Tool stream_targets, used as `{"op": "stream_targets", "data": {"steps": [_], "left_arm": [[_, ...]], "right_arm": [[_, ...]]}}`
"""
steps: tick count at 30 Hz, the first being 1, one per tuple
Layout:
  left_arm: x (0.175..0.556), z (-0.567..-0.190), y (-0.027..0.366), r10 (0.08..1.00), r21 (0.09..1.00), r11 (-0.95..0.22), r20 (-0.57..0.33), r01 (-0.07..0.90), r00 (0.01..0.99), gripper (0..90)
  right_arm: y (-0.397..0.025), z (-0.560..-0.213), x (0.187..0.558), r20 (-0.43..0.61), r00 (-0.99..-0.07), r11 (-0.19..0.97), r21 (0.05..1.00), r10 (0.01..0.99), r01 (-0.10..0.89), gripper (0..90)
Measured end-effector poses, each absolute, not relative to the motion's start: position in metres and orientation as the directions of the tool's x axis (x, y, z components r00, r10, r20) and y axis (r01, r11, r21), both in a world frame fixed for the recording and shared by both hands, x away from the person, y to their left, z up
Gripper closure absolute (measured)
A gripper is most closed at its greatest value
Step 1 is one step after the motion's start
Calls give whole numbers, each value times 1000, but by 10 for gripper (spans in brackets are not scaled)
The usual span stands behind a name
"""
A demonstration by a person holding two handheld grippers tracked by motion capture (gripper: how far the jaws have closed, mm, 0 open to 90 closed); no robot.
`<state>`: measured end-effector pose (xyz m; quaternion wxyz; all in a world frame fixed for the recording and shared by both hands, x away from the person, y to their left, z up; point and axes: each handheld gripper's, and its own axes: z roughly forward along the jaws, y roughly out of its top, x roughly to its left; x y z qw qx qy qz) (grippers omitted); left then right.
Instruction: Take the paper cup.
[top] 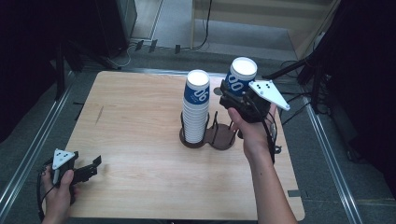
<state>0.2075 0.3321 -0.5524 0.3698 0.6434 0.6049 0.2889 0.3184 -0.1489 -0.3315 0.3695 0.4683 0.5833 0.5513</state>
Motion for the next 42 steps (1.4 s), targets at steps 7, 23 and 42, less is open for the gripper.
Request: {"op": "stream_targets", "data": {"steps": [7, 23, 42], "left_arm": [[207, -552, 332, 992, 827, 7, -75, 562, 99, 141], [207, -552, 332, 993, 831, 10, -72, 557, 89, 141], [207, -552, 332, 991, 832, 6, -77, 555, 105, 142]], "right_arm": [[-157, -345, 309, 82, -283, -42, 988, 956, 146, 177], [-167, -372, 293, 55, -276, -9, 986, 960, 166, 177], [-166, -409, 281, 84, -288, -20, 975, 954, 220, 178]]}}
